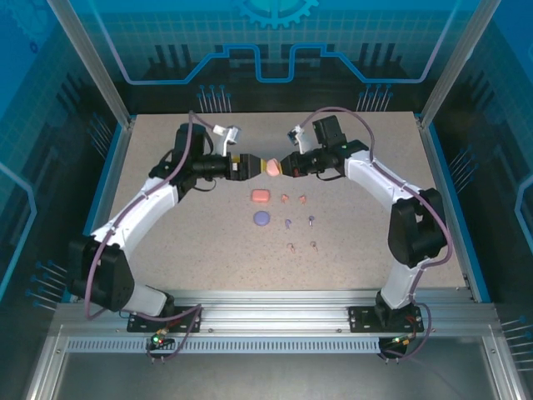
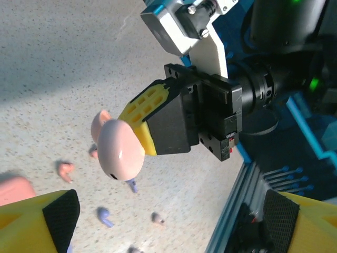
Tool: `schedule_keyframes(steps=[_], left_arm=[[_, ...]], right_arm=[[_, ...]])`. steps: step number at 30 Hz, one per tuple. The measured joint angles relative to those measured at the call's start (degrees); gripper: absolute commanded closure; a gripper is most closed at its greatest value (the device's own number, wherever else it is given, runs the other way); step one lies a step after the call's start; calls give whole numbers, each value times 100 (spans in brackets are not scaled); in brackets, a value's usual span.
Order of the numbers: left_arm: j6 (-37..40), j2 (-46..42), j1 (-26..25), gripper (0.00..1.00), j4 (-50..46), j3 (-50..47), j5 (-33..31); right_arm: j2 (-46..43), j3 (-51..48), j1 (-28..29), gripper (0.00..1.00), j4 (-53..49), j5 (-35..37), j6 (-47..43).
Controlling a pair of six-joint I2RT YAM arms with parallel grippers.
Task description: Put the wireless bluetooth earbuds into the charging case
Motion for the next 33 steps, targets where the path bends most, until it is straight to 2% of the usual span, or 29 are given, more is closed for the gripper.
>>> schedule_keyframes(steps=[6, 12, 21, 33], left_arm=[[1257, 1084, 11, 18, -1683, 1095, 160], [1934, 1840, 11, 24, -2850, 1569, 326], [2142, 2157, -24, 36, -3178, 2074, 844], [2107, 2483, -122, 44, -3176, 2118, 999]], right_arm=[[219, 378, -2, 100, -750, 310, -1123], [251, 621, 20, 100, -1165, 476, -1725], [258, 748, 199, 100, -1412, 566, -2006], [258, 850, 249, 100, -1443, 557, -2002]])
